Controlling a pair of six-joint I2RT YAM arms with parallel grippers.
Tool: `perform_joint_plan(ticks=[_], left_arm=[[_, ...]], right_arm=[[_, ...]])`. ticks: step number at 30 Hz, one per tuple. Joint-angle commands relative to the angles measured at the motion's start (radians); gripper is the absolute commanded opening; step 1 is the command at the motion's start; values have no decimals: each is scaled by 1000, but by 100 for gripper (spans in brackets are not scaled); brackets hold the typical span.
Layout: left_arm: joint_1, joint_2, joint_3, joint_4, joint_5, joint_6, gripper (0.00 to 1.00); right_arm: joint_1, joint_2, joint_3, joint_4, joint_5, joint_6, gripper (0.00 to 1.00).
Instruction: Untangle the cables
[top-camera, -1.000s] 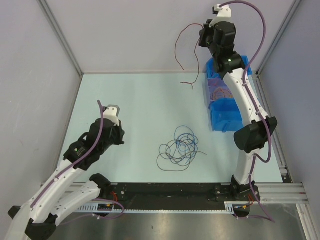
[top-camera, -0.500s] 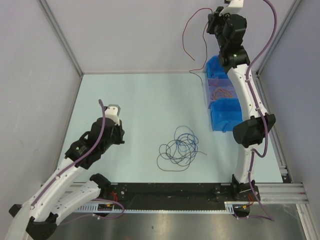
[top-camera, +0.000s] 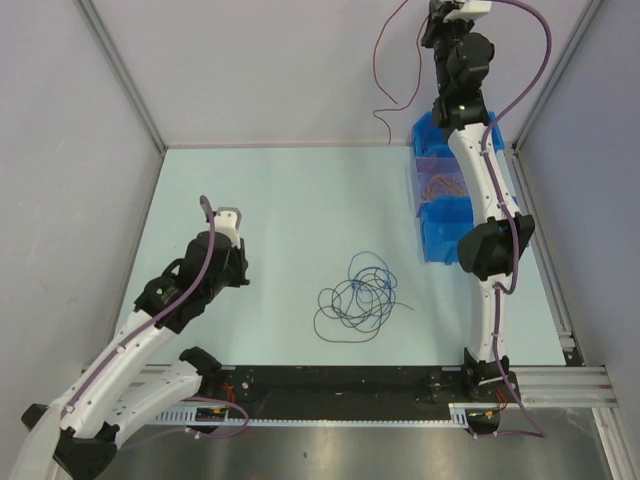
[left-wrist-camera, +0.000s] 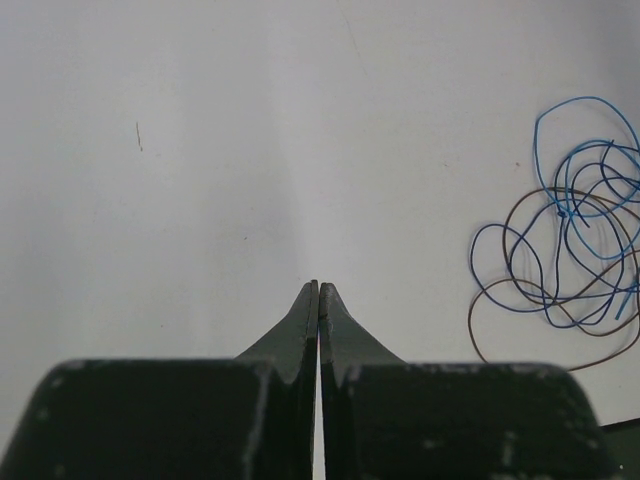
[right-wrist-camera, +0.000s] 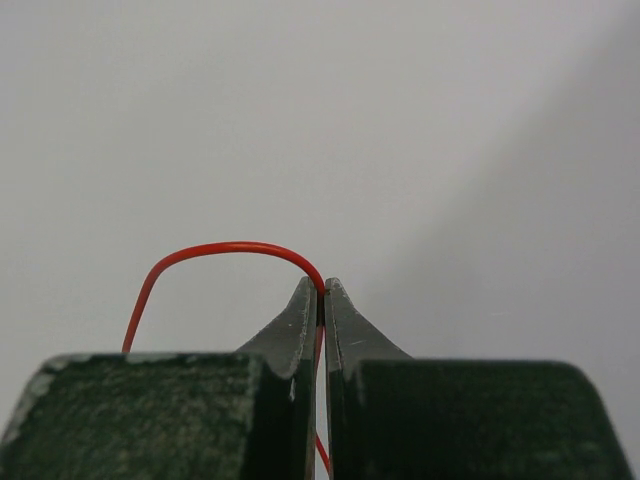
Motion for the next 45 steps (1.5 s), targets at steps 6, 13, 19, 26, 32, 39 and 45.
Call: perform_joint_plan(ticks=[6, 13, 19, 26, 32, 39, 45], left_arm=[[14, 15, -6, 22, 12, -9, 0], [19, 29, -6, 24, 17, -7, 0], [27, 39, -6, 25, 20, -6, 0], [28, 43, -6, 27, 26, -4, 0], [30, 46, -6, 27, 31, -3, 0], [30, 46, -6, 27, 29, -3, 0], [30, 44, -6, 28, 26, -4, 0]], right_arm=[[-112, 116, 108, 208, 53, -18, 0], [-172, 162, 108, 257, 81, -38, 0], [-215, 156, 108, 265, 100, -46, 0], [-267, 120, 123, 287, 122, -26, 0], [-284, 119, 113, 260, 117, -11, 0], [-294, 148, 73, 250, 110, -9, 0], [-297, 182, 62, 242, 119, -9, 0]])
